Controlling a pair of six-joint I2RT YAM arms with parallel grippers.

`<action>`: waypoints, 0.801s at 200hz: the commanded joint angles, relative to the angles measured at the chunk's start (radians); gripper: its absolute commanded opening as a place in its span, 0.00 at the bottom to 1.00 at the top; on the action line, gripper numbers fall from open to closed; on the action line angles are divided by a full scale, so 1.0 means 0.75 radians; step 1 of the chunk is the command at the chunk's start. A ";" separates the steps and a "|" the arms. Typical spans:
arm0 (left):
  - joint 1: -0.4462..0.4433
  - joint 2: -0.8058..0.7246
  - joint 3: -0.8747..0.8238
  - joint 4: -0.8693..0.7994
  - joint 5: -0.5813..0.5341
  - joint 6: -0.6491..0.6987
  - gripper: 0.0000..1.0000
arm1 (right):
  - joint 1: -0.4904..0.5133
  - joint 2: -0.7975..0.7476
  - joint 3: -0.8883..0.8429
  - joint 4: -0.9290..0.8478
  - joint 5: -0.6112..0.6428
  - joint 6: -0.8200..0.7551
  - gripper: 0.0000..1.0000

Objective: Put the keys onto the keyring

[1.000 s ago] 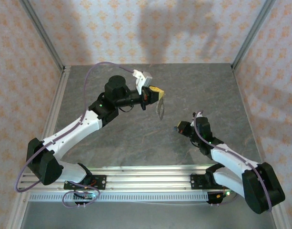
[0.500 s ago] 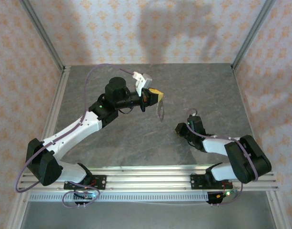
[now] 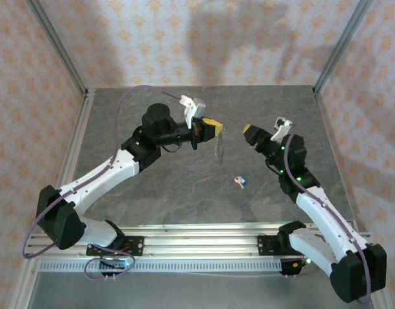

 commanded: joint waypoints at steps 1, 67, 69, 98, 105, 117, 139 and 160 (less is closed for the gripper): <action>0.033 0.032 -0.001 0.250 0.070 -0.148 0.00 | -0.017 -0.013 0.058 0.124 -0.201 -0.001 0.52; 0.062 0.072 -0.016 0.578 0.062 -0.436 0.00 | -0.018 0.072 0.136 0.592 -0.495 0.227 0.43; 0.063 0.072 -0.016 0.585 0.061 -0.442 0.00 | -0.019 0.075 0.137 0.604 -0.497 0.234 0.43; 0.063 0.093 -0.001 0.628 0.059 -0.486 0.00 | -0.014 0.126 0.143 0.712 -0.512 0.302 0.42; 0.060 0.096 0.005 0.622 0.059 -0.486 0.00 | -0.014 0.139 0.143 0.742 -0.514 0.318 0.42; 0.060 0.102 0.011 0.623 0.059 -0.488 0.00 | -0.001 0.155 0.150 0.773 -0.517 0.335 0.41; 0.060 0.109 0.020 0.620 0.057 -0.490 0.00 | 0.030 0.174 0.164 0.784 -0.501 0.328 0.40; 0.058 0.115 0.025 0.617 0.057 -0.488 0.00 | 0.065 0.198 0.183 0.784 -0.491 0.315 0.38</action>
